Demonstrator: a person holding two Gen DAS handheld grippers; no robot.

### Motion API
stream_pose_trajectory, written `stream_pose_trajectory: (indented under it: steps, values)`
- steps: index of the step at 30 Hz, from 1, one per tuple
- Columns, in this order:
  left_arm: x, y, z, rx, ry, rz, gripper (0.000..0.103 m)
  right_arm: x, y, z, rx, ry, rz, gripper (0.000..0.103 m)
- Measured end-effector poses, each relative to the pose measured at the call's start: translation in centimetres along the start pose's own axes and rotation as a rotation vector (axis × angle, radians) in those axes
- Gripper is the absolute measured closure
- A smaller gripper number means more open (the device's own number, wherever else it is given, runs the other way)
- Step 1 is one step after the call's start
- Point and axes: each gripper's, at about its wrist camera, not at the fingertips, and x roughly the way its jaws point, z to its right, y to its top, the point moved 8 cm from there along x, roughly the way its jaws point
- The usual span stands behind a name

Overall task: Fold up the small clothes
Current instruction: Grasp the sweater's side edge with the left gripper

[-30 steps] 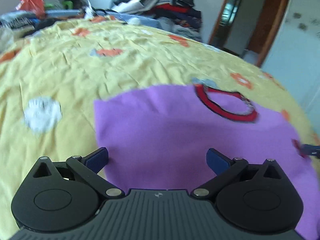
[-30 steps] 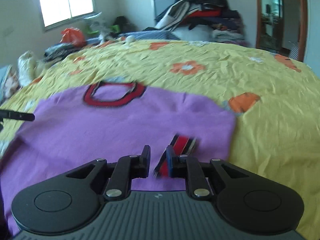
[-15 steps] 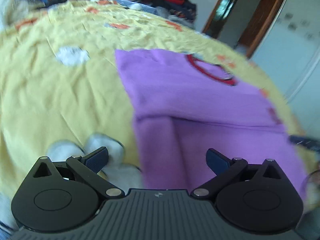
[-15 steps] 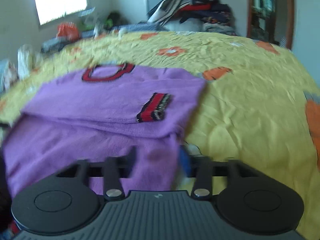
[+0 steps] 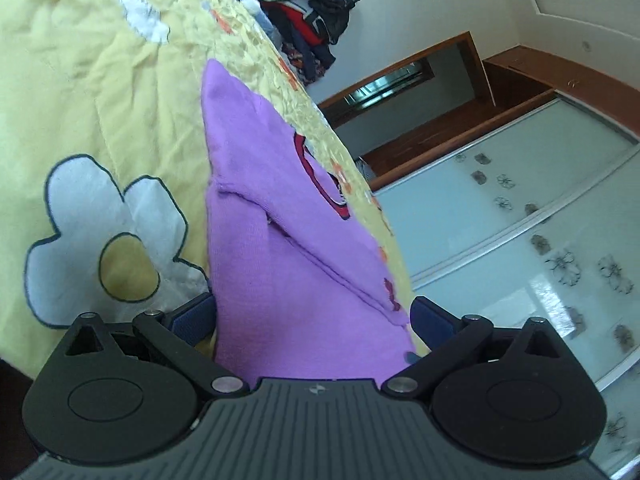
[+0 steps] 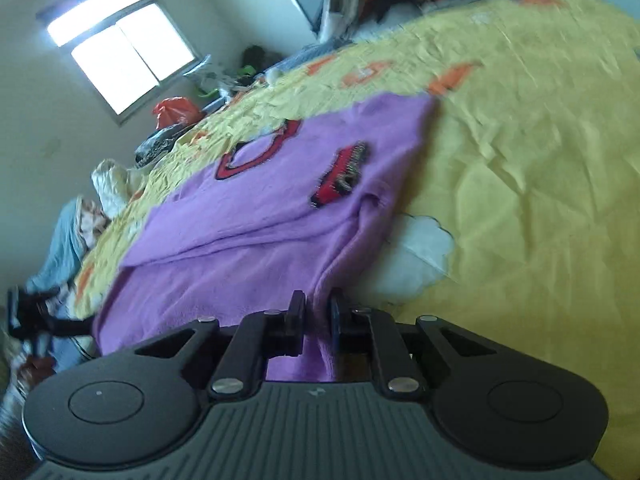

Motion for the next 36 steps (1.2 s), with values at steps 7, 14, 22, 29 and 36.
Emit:
stream_pose_trajectory:
  steps: [7,14,22,29,36]
  values:
    - [0.6,0.5,-2.8,-0.073,0.141,-0.069,0.093,-1.6,0.2,0.5,-0.082,-0.177,0.041,0.1]
    - [-3.0,-0.8,-2.5,0.033,0.146,-0.016,0.089,-2.1,-0.8,0.8,0.018,-0.082,-0.001,0.088]
    - [-1.7,-5.5,-3.4,0.115,0.099,-0.036,0.016,-2.9,-2.5,-1.7,0.048,0.117,-0.023,0.042]
    - [1.0,-8.3,-4.9,0.163,0.111,-0.099,0.068,-3.1,-3.5,-1.6,0.114,0.203,-0.044,0.065]
    - [-0.1,-8.1,-2.6,0.207,0.088,-0.073,0.099,-2.9,-3.3,-2.8,0.139,0.237,-0.015,0.099]
